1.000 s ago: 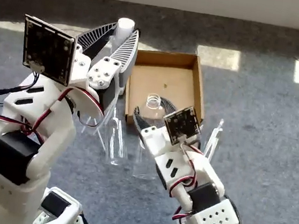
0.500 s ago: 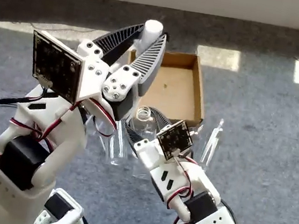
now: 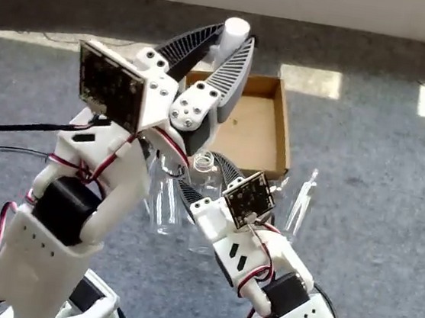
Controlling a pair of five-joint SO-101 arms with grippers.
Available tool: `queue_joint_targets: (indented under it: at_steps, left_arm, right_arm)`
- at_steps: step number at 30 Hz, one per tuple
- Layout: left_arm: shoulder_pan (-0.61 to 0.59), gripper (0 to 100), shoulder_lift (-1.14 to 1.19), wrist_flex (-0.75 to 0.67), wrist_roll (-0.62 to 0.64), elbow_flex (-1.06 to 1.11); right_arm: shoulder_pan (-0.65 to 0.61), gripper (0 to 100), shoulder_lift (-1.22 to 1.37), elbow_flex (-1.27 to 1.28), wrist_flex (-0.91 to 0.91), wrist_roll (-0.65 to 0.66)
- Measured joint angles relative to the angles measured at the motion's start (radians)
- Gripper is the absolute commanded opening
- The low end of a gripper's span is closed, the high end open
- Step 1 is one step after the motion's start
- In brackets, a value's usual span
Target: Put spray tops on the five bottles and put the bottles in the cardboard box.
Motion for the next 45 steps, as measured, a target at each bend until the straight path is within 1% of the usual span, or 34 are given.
queue_joint_targets:
  at_steps: [4,10,20,23,25,30,35,38,42,45]
  left_arm:
    - [0.002,6,0.049,-0.035,0.0,0.0]
    - [0.002,6,0.083,-0.041,0.0,0.003]
    - [-0.017,6,0.086,-0.048,-0.002,0.11]
    - [-0.017,6,0.051,-0.048,-0.002,0.15]
    - [-0.012,6,0.0,-0.048,-0.002,0.183]
    - [-0.015,6,-0.126,-0.048,-0.002,0.311]
    - [-0.011,6,-0.212,-0.044,0.0,0.423]
    - [-0.011,7,-0.247,0.009,0.002,0.436]
    - [-0.011,15,-0.258,0.068,0.005,0.442]
    - [-0.012,15,-0.258,0.097,0.002,0.442]
  right_arm:
    - [0.0,0.5,0.0,0.0,0.0,0.0]
    - [0.0,0.5,0.0,0.0,0.0,0.0]
    - [0.0,0.5,0.0,0.0,0.0,-0.002]
    - [0.005,0.5,-0.002,0.0,0.0,-0.002]
    - [0.029,0.5,-0.002,0.0,0.0,-0.002]
    - [0.058,0.5,-0.002,0.0,0.0,-0.064]
    - [0.06,0.5,-0.002,0.0,0.0,-0.075]
    - [0.06,0.5,-0.002,0.0,0.0,-0.075]
    - [0.063,0.5,-0.002,0.0,0.0,-0.075]
    - [0.063,0.5,-0.002,0.0,0.0,-0.075]
